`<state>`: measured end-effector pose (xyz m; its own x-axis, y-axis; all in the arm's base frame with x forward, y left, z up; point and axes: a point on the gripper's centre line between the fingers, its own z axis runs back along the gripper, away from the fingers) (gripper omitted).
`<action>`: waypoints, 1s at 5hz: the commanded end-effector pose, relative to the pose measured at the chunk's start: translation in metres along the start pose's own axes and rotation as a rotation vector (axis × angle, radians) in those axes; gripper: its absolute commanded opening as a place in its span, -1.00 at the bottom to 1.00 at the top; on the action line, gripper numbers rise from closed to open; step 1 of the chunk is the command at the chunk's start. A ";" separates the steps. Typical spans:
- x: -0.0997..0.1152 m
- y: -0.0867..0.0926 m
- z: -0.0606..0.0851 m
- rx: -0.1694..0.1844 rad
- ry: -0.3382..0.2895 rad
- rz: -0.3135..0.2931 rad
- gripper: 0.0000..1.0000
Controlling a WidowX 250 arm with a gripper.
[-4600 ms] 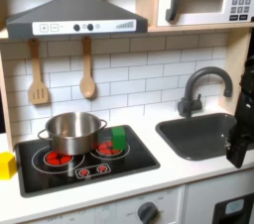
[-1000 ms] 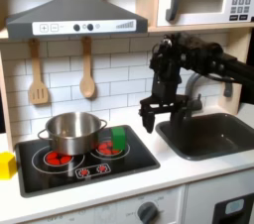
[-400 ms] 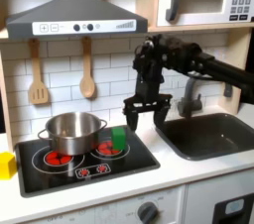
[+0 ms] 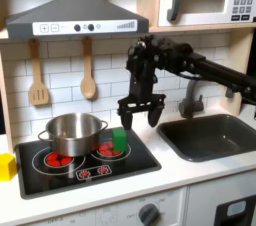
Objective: Reach green block
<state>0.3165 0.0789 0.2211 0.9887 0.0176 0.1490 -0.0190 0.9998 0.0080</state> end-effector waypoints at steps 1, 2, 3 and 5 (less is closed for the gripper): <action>0.014 0.004 -0.008 0.002 -0.004 0.017 1.00; 0.020 0.004 -0.012 0.004 -0.005 0.020 1.00; 0.027 0.006 -0.016 0.005 -0.005 0.037 1.00; 0.038 0.008 -0.027 0.001 0.006 0.055 1.00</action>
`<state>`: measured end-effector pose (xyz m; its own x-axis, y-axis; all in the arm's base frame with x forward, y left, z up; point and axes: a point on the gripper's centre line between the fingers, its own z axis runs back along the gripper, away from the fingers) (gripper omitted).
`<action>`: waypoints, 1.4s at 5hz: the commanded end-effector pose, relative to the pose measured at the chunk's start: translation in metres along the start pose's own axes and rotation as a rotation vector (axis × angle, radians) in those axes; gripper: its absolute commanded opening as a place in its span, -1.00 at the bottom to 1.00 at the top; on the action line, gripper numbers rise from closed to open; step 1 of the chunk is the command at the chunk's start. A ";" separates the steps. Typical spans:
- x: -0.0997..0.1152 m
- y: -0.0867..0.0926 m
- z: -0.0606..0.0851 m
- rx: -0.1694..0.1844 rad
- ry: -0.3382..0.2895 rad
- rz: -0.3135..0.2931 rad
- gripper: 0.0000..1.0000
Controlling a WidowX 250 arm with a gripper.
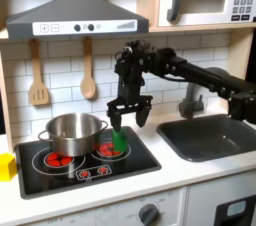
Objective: Reach green block
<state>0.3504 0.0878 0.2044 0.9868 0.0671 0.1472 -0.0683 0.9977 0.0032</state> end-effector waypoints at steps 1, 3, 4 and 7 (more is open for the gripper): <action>0.013 0.000 -0.011 -0.026 0.011 0.016 1.00; 0.018 -0.001 -0.021 -0.017 0.021 0.009 1.00; 0.018 0.000 -0.026 -0.014 0.029 0.012 1.00; 0.027 -0.007 -0.042 -0.019 0.038 -0.007 1.00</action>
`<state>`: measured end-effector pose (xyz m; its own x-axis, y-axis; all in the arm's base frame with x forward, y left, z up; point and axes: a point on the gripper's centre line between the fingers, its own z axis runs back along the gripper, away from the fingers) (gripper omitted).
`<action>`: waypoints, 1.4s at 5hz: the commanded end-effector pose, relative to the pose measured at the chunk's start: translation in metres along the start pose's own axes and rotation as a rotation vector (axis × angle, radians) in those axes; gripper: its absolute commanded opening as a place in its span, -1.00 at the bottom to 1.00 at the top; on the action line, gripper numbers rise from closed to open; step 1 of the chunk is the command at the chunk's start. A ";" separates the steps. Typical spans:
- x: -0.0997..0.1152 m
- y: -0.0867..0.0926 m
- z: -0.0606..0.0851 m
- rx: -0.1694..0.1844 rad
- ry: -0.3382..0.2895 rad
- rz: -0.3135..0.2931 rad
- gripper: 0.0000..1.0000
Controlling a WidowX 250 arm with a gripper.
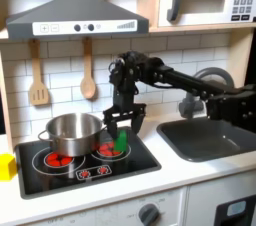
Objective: Reach green block
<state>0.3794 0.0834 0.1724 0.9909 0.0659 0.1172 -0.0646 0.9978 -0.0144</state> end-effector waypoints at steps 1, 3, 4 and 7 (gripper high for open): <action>0.005 0.003 -0.010 0.003 0.010 -0.005 1.00; 0.005 0.006 -0.030 -0.001 0.053 0.001 1.00; 0.005 0.004 -0.037 -0.002 0.071 -0.002 1.00; 0.010 0.005 -0.038 0.004 0.052 -0.013 1.00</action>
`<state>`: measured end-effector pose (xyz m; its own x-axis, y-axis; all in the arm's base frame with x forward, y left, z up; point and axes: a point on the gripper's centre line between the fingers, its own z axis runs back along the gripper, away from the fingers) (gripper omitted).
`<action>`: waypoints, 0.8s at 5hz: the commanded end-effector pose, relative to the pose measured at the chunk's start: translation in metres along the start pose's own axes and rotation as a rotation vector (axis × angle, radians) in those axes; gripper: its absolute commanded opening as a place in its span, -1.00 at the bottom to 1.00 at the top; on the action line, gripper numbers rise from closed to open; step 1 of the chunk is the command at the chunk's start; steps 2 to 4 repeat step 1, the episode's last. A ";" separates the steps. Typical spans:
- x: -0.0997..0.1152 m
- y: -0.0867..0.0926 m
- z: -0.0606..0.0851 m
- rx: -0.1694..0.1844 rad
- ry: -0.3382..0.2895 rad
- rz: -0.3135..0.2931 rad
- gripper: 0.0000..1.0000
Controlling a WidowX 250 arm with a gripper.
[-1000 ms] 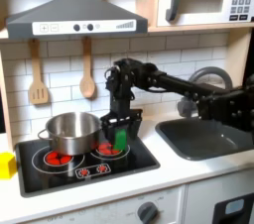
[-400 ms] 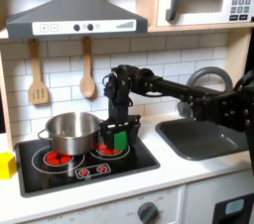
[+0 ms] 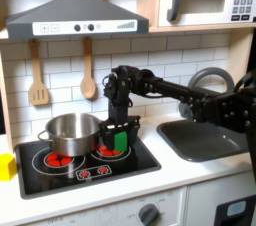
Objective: Reach green block
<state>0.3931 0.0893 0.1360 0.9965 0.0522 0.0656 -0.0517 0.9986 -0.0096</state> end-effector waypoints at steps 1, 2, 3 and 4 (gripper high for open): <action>0.000 0.000 0.000 0.000 0.000 -0.002 1.00; 0.000 0.000 0.000 0.000 0.000 -0.002 1.00; 0.000 0.000 0.000 0.000 0.000 -0.002 1.00; 0.000 0.000 0.000 0.000 0.000 -0.002 1.00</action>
